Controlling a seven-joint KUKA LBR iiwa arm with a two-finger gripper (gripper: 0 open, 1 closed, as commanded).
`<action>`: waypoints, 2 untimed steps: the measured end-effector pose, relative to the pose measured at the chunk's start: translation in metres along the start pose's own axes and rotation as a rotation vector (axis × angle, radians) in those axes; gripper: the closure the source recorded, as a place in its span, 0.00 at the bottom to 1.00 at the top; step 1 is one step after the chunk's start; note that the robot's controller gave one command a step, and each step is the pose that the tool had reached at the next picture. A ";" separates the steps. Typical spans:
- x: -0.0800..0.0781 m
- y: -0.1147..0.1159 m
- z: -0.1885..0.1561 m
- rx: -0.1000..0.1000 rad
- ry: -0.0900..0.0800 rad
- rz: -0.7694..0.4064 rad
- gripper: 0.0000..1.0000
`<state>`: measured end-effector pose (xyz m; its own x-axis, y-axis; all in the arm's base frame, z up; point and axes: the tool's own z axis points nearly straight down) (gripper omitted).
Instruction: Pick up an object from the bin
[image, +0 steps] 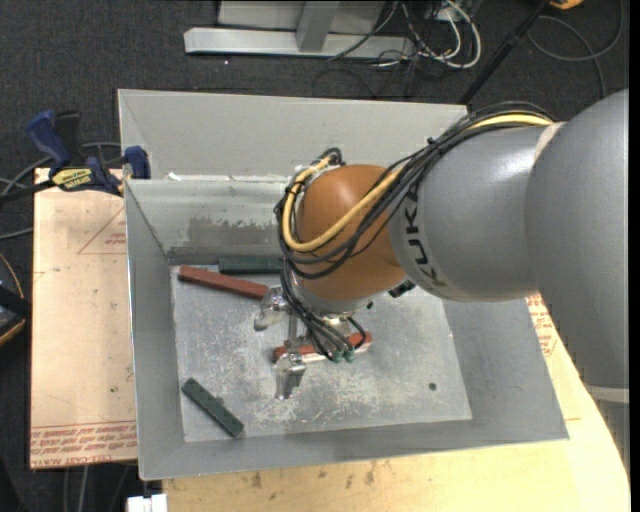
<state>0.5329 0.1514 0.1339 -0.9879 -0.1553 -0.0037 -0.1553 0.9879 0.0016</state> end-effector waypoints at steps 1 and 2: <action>-0.032 -0.023 0.025 0.000 0.004 -0.203 0.00; 0.009 -0.048 0.056 -0.002 -0.019 -0.237 1.00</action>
Offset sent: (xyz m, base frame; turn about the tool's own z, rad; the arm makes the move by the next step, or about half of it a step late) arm -0.0081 -0.0525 -0.0639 -0.2391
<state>0.5318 0.1028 0.0783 -0.9235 -0.3830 -0.0232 -0.3831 0.9237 0.0006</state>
